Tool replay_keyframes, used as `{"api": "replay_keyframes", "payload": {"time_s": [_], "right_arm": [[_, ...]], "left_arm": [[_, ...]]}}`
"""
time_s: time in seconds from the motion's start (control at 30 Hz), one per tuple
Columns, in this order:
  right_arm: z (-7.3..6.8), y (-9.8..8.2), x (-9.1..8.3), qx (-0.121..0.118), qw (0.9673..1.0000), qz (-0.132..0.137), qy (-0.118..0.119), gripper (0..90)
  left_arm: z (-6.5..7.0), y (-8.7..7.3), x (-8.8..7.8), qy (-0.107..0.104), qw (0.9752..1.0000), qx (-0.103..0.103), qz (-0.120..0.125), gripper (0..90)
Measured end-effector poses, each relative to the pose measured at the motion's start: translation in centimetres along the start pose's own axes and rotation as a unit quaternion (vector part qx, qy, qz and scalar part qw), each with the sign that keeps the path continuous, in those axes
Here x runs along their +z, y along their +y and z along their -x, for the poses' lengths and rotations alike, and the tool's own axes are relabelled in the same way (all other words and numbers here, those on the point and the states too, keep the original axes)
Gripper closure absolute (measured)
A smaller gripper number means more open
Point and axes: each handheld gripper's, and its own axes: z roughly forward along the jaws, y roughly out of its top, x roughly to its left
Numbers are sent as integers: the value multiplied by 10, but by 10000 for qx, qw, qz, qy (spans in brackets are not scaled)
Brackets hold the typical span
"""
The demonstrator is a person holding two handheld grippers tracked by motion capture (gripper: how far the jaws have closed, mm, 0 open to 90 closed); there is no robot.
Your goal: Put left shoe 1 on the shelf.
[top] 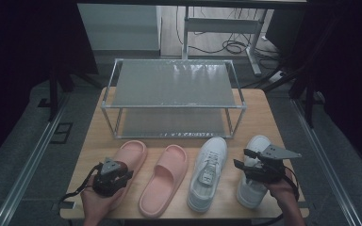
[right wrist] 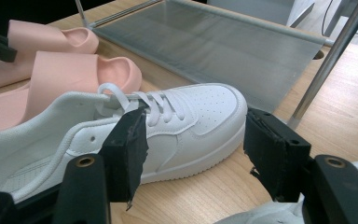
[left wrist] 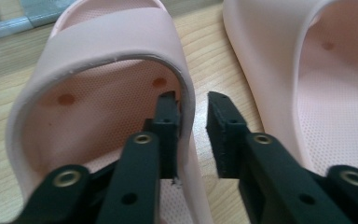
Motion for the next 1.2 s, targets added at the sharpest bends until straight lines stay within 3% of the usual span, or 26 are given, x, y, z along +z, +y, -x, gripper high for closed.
{"api": "replay_keyframes", "payload": {"time_s": [0.13,0.27,0.47,0.67,1.2], "right_arm": [[-1,0,1,-8,10000,13,4,398],[-1,0,1,-3,10000,5,10,398],[-1,0,0,-11,10000,17,2,398],[0,1,-2,3,10000,33,-19,398],[1,1,-3,13,10000,55,-41,398]], "left_arm": [[0,-1,2,105,9999,64,16,836],[-1,0,2,126,9999,94,52,854],[-3,5,-3,190,9997,85,128,861],[-6,17,-5,44,9996,13,279,857],[-8,42,-2,150,9989,123,423,860]]}}
